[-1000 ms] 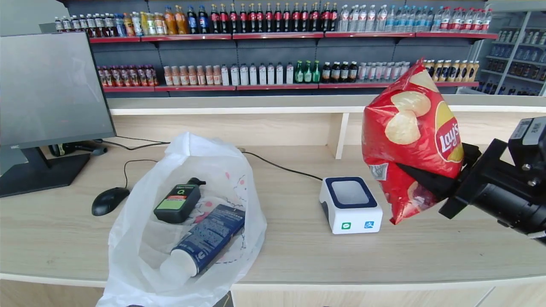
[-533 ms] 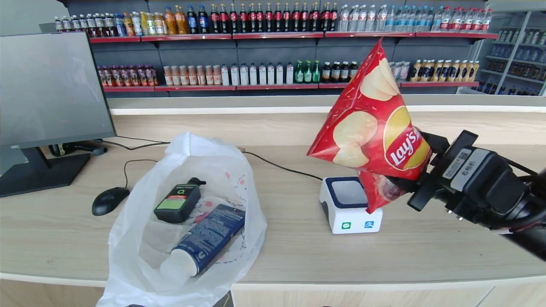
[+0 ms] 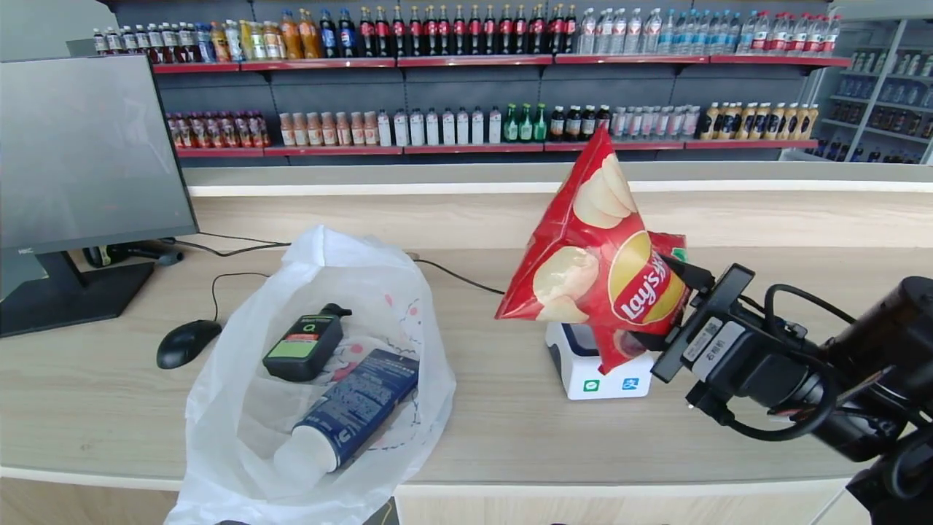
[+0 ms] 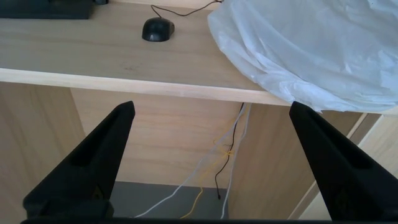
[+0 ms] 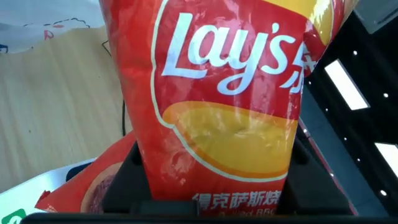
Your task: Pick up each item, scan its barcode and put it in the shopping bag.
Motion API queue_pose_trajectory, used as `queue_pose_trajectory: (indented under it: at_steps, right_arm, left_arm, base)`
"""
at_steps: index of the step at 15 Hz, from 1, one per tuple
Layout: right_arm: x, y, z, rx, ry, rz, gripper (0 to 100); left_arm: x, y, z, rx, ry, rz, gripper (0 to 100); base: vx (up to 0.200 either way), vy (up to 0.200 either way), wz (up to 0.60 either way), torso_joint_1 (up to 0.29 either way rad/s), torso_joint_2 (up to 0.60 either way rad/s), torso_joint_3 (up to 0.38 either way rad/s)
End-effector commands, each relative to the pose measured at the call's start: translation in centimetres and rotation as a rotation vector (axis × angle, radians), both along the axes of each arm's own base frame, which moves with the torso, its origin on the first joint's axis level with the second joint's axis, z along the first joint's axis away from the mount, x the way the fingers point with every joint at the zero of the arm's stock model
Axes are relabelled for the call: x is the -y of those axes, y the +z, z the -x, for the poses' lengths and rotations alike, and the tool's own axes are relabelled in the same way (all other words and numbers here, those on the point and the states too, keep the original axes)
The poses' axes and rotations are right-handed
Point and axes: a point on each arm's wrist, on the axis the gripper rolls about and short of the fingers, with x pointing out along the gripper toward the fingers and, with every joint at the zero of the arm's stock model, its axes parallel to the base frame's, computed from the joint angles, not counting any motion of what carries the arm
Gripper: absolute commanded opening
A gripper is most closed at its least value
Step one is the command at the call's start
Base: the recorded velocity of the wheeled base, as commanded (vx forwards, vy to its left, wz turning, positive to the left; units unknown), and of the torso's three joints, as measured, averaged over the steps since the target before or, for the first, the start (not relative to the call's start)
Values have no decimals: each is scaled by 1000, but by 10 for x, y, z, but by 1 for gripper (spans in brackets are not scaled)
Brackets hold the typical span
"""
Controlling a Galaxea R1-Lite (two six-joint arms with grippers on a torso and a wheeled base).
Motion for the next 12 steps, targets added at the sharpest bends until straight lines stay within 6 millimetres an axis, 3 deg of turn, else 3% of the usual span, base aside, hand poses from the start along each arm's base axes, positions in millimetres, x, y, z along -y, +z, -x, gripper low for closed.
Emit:
queue_pose_trajectory:
  at_steps: [1,12]
  right_arm:
    - [0,-11,-1,-38,26,28,0]
    - [26,-12,-11,22,27,101,0]
  left_arm:
    - [0,0,0,0,-1,0,100]
    - [0,0,0,0,-1,-1,100]
  base:
    - [0,0,0,0,0,0]
    - [0,0,0,0,0,0]
